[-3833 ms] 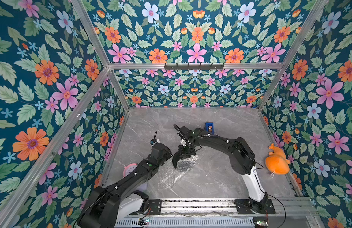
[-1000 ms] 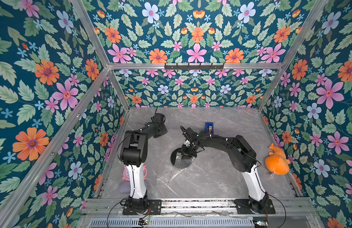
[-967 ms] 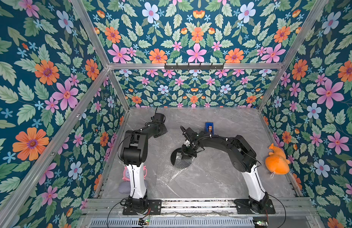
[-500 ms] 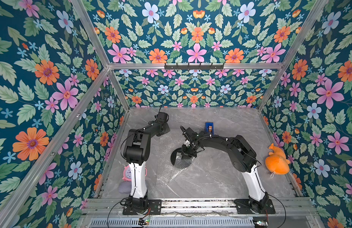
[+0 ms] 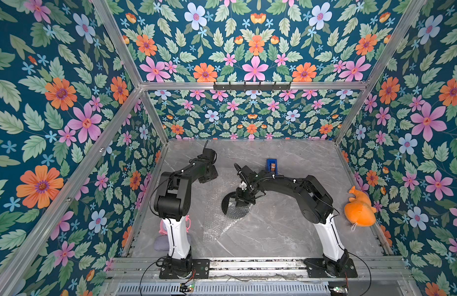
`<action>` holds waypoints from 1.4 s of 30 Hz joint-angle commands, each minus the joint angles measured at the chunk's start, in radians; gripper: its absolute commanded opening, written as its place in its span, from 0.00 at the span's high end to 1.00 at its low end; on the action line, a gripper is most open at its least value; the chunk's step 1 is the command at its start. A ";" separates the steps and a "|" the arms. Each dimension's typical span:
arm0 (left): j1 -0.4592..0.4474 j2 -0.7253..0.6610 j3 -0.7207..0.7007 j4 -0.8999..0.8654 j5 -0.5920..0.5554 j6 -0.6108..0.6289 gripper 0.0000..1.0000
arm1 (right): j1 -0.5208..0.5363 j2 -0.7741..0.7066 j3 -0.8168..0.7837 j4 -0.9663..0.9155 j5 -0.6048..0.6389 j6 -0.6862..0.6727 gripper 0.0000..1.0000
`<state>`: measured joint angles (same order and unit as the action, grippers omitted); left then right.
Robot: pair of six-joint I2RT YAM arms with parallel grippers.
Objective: Wrap dinner plates in bubble wrap
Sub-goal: Wrap the plate in the bubble wrap.
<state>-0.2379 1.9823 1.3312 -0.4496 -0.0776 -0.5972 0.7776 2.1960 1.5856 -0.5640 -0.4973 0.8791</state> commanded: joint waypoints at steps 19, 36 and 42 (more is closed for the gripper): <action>-0.024 0.110 0.001 -0.023 0.052 0.027 0.75 | -0.001 0.011 -0.030 -0.070 0.132 0.013 0.98; -0.063 0.031 -0.062 0.067 0.019 -0.033 1.00 | -0.002 0.022 -0.034 -0.049 0.124 0.023 0.98; -0.065 -0.179 -0.178 0.280 0.068 -0.089 1.00 | -0.001 0.025 -0.036 -0.040 0.121 0.023 0.98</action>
<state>-0.3016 1.8774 1.1877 -0.2626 -0.0494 -0.6403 0.7742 2.1967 1.5673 -0.5312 -0.5247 0.8864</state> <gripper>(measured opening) 0.048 0.052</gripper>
